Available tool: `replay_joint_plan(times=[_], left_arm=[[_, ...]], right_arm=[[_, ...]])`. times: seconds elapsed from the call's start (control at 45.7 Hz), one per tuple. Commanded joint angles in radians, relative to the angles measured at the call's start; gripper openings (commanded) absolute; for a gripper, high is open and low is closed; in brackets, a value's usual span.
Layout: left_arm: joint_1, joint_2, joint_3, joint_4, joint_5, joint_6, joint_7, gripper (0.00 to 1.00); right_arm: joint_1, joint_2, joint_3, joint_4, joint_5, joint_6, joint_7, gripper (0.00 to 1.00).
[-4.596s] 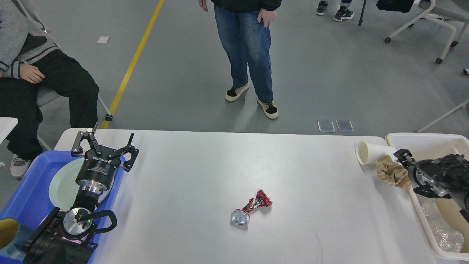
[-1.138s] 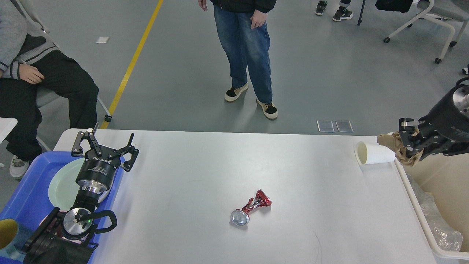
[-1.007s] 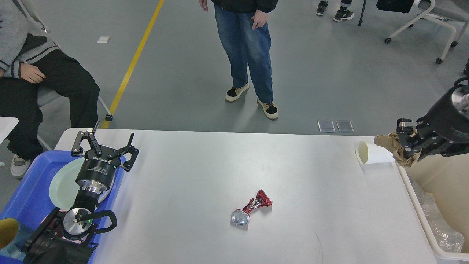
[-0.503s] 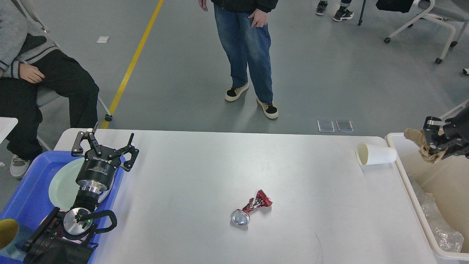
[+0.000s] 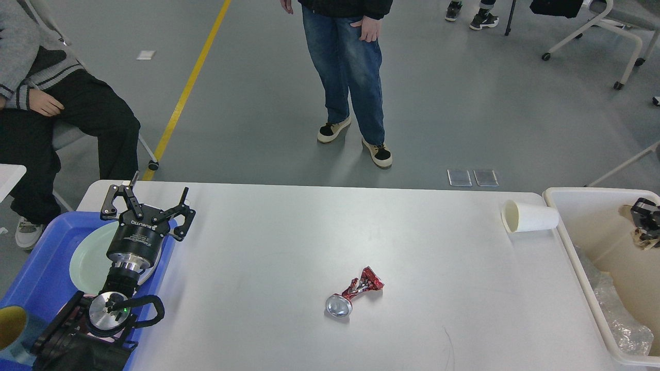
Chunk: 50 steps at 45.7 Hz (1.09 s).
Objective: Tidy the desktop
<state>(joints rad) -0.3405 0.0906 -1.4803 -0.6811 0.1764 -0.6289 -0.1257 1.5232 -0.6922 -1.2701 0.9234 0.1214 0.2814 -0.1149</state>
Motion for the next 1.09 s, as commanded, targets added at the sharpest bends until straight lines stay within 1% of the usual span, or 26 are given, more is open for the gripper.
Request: replay_joint_plan(times=[0.0,0.131,0.328,0.482,0.547,0.635,1.072], left_arm=[[0.0,0.0,0.0,0.0,0.0,0.0,0.0,0.96],[0.0,0.0,0.0,0.0,0.0,0.0,0.0,0.96],[0.0,0.0,0.0,0.0,0.0,0.0,0.0,0.96],[0.0,0.0,0.0,0.0,0.0,0.0,0.0,0.96],[0.0,0.0,0.0,0.0,0.0,0.0,0.0,0.96],[0.0,0.0,0.0,0.0,0.0,0.0,-0.002,0.96],[0.0,0.0,0.0,0.0,0.0,0.0,0.0,0.96]], right_arm=[[-0.248,0.002,0.165,-0.227,0.0,0.004,0.0,0.0],[-0.449,0.033,0.307,-0.423,0.0,-0.001,0.0,0.0],[-0.698,0.151,0.445,-0.682,0.001,-0.047,0.0,0.0],[-0.83,0.247,0.465,-0.787,0.0,-0.171,0.0,0.0],[-0.874,0.284,0.462,-0.818,0.0,-0.223,0.0,0.0],[-0.893,0.295,0.463,-0.822,0.001,-0.249,0.0,0.0],[-0.943,0.318,0.471,-0.824,0.001,-0.278,-0.002,0.0]])
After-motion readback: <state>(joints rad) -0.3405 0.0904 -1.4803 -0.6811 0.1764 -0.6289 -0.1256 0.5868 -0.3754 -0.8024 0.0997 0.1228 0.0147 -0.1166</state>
